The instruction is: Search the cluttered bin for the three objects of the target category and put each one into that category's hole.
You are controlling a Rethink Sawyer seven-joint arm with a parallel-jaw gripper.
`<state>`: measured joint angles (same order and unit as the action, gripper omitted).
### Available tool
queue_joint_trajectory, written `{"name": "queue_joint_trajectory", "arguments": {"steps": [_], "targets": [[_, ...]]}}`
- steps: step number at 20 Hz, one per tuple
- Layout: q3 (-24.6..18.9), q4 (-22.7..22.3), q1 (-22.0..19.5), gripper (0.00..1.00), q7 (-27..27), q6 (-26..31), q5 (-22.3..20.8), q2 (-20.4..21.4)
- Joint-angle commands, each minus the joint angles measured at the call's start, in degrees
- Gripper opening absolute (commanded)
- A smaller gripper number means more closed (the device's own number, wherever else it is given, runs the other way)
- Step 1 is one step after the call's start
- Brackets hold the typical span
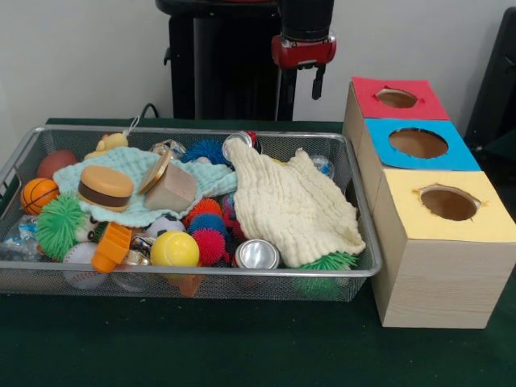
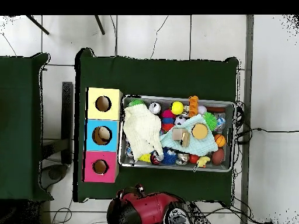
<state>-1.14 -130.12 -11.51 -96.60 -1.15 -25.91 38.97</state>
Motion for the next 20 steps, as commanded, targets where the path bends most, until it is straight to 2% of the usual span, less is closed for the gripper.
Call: {"name": "queue_joint_trajectory", "arguments": {"steps": [1,5,12,20], "targets": [[3.88,-4.94,0.23,1.0,-23.03,-8.77,12.13,-1.1],[5.24,-5.65,-0.8,1.0,-21.36,-12.88,11.31,-3.93],[6.97,-6.67,-4.12,1.0,-18.85,-14.73,8.87,-5.03],[9.85,-5.81,-8.58,1.0,-16.35,-20.49,3.58,-10.74]]}}
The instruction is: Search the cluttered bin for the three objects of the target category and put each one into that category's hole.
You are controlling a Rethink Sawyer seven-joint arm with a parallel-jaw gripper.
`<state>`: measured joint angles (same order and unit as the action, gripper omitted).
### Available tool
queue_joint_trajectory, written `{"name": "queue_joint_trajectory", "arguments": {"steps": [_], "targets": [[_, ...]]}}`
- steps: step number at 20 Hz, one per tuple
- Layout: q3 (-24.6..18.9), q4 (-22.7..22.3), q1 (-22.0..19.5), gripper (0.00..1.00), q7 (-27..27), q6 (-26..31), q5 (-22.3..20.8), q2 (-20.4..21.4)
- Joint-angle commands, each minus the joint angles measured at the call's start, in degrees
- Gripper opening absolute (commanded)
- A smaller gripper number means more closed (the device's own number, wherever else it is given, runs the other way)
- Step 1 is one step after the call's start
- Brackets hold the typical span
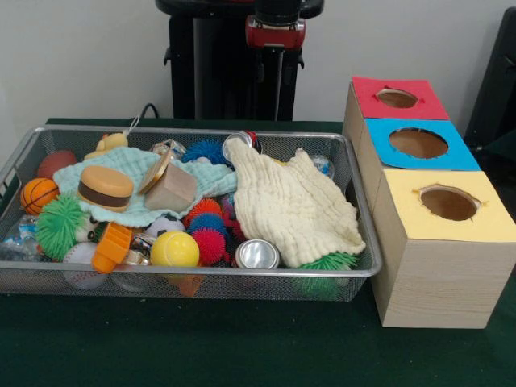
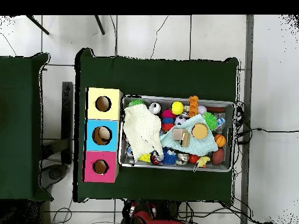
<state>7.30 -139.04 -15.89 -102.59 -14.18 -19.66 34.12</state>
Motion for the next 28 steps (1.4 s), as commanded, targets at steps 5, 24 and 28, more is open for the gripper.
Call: {"name": "queue_joint_trajectory", "arguments": {"steps": [5,24,28], "targets": [[2.41,3.82,-6.5,1.0,-9.59,-9.03,-5.21,-7.96],[4.49,4.45,-10.99,1.0,-9.75,-15.13,-8.89,-15.49],[3.98,3.44,-12.41,1.0,-8.97,-12.33,-9.08,-14.35]]}}
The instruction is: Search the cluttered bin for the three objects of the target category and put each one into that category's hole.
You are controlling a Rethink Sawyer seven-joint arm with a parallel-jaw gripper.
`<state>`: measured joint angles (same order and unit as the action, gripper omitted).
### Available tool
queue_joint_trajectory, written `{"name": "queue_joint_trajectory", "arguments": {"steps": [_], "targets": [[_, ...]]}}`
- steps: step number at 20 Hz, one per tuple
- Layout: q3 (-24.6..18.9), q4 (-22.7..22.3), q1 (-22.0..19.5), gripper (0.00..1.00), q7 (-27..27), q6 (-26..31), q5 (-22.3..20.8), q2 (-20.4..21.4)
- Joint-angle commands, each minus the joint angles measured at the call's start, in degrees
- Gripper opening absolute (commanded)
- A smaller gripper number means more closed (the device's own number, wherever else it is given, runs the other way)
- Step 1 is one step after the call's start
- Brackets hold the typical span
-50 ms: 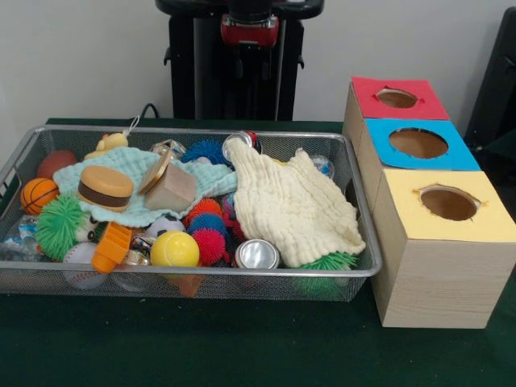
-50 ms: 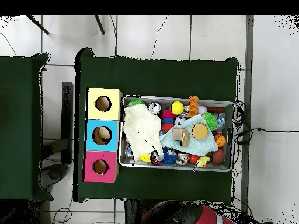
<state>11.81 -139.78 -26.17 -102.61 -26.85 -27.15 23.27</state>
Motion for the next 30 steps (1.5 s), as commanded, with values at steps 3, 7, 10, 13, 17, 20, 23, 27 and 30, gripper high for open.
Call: {"name": "queue_joint_trajectory", "arguments": {"steps": [3,7,10,13,17,20,23,27,30], "targets": [[-0.98,3.29,-3.33,1.0,-8.78,2.35,-1.67,-3.51],[-1.02,2.01,-4.63,1.0,-8.02,4.87,-2.06,-3.01],[-0.48,0.73,-4.94,1.0,-7.54,6.66,-1.88,-2.83],[-0.4,-0.09,-5.58,1.0,-7.14,8.18,-1.88,-3.23],[0.46,-0.49,-5.42,1.0,-7.64,6.5,-2.45,-5.22],[3.58,-1.23,-2.3,1.0,-9.45,-3.0,-3.45,-5.13],[10.33,-2.89,4.5,1.0,-12.99,-24.09,-2.24,-7.93],[13.55,-4.65,8.53,1.0,-15.88,-35.59,0.31,-10.88],[13.91,-4.32,8.45,1.0,-15.67,-38.8,0.51,-11.55]]}}
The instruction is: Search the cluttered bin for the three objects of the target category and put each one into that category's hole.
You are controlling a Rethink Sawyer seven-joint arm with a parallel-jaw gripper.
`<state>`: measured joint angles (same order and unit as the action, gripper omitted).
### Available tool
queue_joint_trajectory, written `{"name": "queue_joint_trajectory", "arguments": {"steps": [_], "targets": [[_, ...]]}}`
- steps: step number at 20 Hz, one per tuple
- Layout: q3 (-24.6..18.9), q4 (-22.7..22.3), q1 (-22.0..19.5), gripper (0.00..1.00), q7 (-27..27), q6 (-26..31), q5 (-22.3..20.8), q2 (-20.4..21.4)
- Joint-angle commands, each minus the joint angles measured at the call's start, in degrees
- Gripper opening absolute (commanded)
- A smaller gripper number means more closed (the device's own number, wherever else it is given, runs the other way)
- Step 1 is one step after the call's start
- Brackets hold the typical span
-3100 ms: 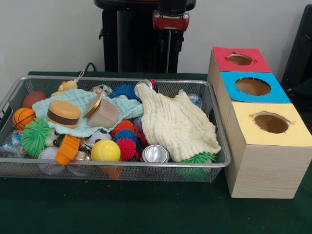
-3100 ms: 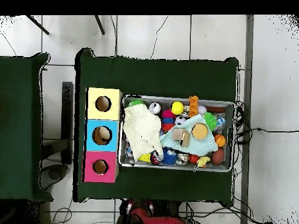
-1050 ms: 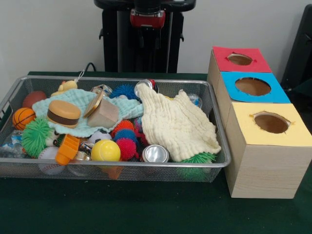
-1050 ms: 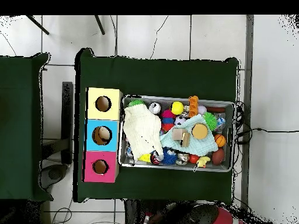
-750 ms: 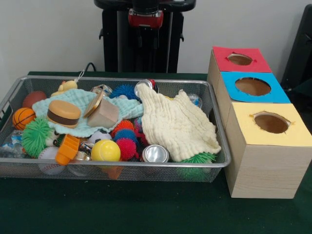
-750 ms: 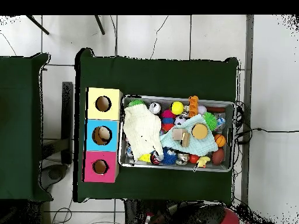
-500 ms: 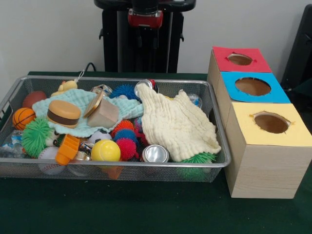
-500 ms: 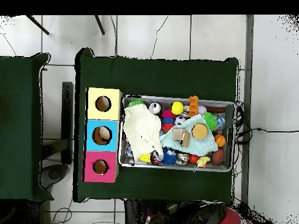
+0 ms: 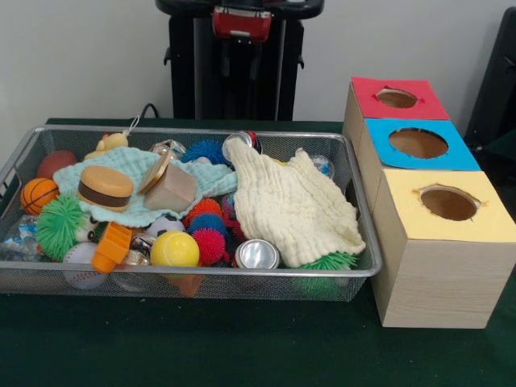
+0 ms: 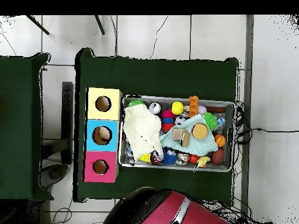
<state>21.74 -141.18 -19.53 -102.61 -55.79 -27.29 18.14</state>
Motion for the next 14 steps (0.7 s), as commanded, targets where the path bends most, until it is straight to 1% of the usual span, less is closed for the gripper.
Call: {"name": "queue_joint_trajectory", "arguments": {"steps": [1,4,6,10,11,14], "targets": [[4.2,-2.72,2.3,1.0,-16.0,-13.04,1.51,-7.56],[4.91,-2.5,3.22,1.0,-16.52,-19.34,3.26,-10.8],[4.4,-2.37,2.74,1.0,-16.65,-19.9,3.42,-11.63],[2.39,-1.62,1.01,1.0,-15.87,-16.9,3.26,-12.24],[1.96,-1.64,0.75,1.0,-15.53,-16.15,3.22,-11.79],[1.15,-0.95,0.19,1.0,-15.46,-15.51,3.35,-13.14]]}}
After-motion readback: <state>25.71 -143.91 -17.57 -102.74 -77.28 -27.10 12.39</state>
